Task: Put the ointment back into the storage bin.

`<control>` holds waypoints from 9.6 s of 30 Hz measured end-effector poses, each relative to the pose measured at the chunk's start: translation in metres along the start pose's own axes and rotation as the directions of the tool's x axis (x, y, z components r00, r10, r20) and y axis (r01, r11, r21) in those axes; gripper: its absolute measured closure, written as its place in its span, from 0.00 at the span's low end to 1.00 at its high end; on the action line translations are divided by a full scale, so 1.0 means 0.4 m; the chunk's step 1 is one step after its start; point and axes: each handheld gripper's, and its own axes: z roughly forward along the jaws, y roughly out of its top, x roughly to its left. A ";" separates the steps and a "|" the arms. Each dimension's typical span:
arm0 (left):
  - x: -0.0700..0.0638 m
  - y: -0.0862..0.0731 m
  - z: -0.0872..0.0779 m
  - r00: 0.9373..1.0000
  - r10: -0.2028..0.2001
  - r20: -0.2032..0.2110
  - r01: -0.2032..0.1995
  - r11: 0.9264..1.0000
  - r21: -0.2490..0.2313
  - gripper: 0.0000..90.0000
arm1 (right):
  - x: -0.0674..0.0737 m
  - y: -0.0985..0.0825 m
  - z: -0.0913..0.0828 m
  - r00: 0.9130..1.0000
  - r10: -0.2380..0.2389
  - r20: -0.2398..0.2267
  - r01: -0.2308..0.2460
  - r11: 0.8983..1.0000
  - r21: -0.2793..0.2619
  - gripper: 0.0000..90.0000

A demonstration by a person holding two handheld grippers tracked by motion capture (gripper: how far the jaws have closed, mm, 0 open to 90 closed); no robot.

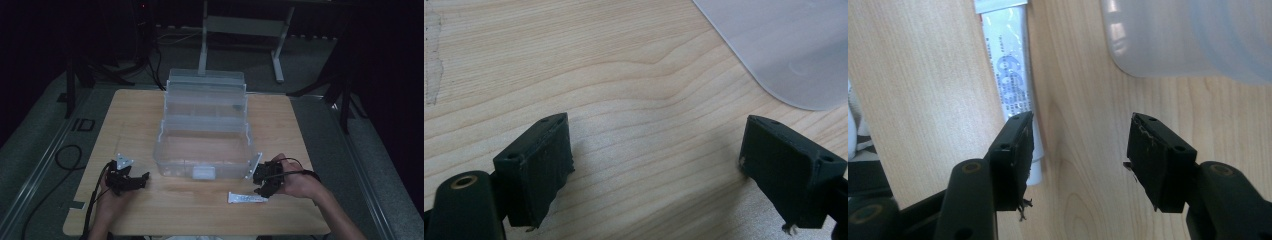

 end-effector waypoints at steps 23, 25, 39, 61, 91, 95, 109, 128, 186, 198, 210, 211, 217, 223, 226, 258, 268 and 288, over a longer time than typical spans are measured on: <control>0.000 0.000 0.000 1.000 0.000 0.000 0.000 1.000 0.000 0.15 | 0.037 0.030 0.053 0.995 -0.070 -0.067 0.075 0.995 0.064 0.53; 0.000 0.000 0.000 1.000 0.000 0.000 0.000 1.000 0.000 0.15 | 0.039 0.033 0.059 0.994 -0.078 -0.070 0.083 0.994 0.070 0.53; 0.000 0.000 0.000 1.000 0.000 0.000 0.000 1.000 0.000 0.15 | 0.056 0.052 0.097 0.989 -0.126 -0.084 0.135 0.983 0.124 0.57; 0.000 0.000 0.000 1.000 0.000 0.000 0.000 1.000 0.000 0.15 | 0.066 0.071 0.136 0.981 -0.169 -0.096 0.184 0.966 0.180 0.71; 0.000 0.000 0.000 1.000 0.000 0.000 0.000 1.000 0.000 0.15 | 0.059 0.053 0.092 0.979 -0.163 -0.121 0.182 0.969 0.168 0.78; 0.000 0.000 0.000 1.000 -0.001 0.001 0.001 1.000 0.000 0.15 | 0.054 0.054 0.074 0.979 -0.166 -0.116 0.183 0.970 0.161 0.78; 0.000 0.000 0.000 1.000 0.001 0.000 -0.001 1.000 0.001 0.15 | 0.030 0.053 -0.007 0.983 -0.165 -0.082 0.175 0.973 0.150 0.78; 0.000 0.000 0.000 1.000 0.000 0.000 0.000 1.000 0.001 0.15 | -0.012 0.047 -0.095 0.988 -0.145 -0.052 0.150 0.982 0.116 0.78; 0.000 0.000 0.000 1.000 0.000 0.000 0.000 1.000 0.000 0.15 | -0.137 0.156 -0.170 0.990 -0.144 -0.011 0.144 0.985 0.097 0.78; 0.000 0.000 0.000 1.000 -0.001 0.001 0.001 1.000 0.000 0.15 | -0.157 0.191 -0.167 0.988 -0.152 -0.016 0.153 0.983 0.100 0.78; 0.000 0.000 0.000 1.000 0.000 0.000 0.000 1.000 0.000 0.15 | -0.164 0.216 -0.158 0.986 -0.165 -0.018 0.166 0.981 0.098 0.78; 0.000 0.000 0.000 1.000 0.000 0.000 0.000 1.000 0.000 0.15 | -0.166 0.219 -0.157 0.986 -0.169 -0.017 0.170 0.981 0.094 0.78; 0.000 0.000 0.000 1.000 0.000 0.000 0.000 1.000 0.000 0.15 | -0.174 0.230 -0.148 0.985 -0.169 -0.020 0.170 0.981 0.091 0.78; 0.000 0.000 0.000 1.000 0.000 0.000 0.000 1.000 0.000 0.15 | -0.174 0.239 -0.137 0.985 -0.170 -0.025 0.172 0.980 0.098 0.78; 0.000 0.000 0.000 1.000 0.000 0.000 0.000 1.000 0.000 0.15 | -0.175 0.244 -0.132 0.985 -0.170 -0.026 0.172 0.980 0.100 0.78; 0.000 0.000 0.000 1.000 0.000 0.000 0.000 1.000 0.000 0.15 | -0.177 0.270 -0.090 0.987 -0.155 -0.049 0.160 0.980 0.122 0.66; 0.000 0.000 0.000 1.000 0.001 0.002 -0.001 1.000 0.000 0.15 | -0.199 0.235 -0.138 0.994 -0.101 0.048 0.098 0.993 0.073 0.47; 0.000 0.000 0.000 1.000 0.001 0.002 -0.001 1.000 0.001 0.15 | -0.119 0.115 -0.190 0.990 -0.093 0.104 0.090 0.995 0.036 0.45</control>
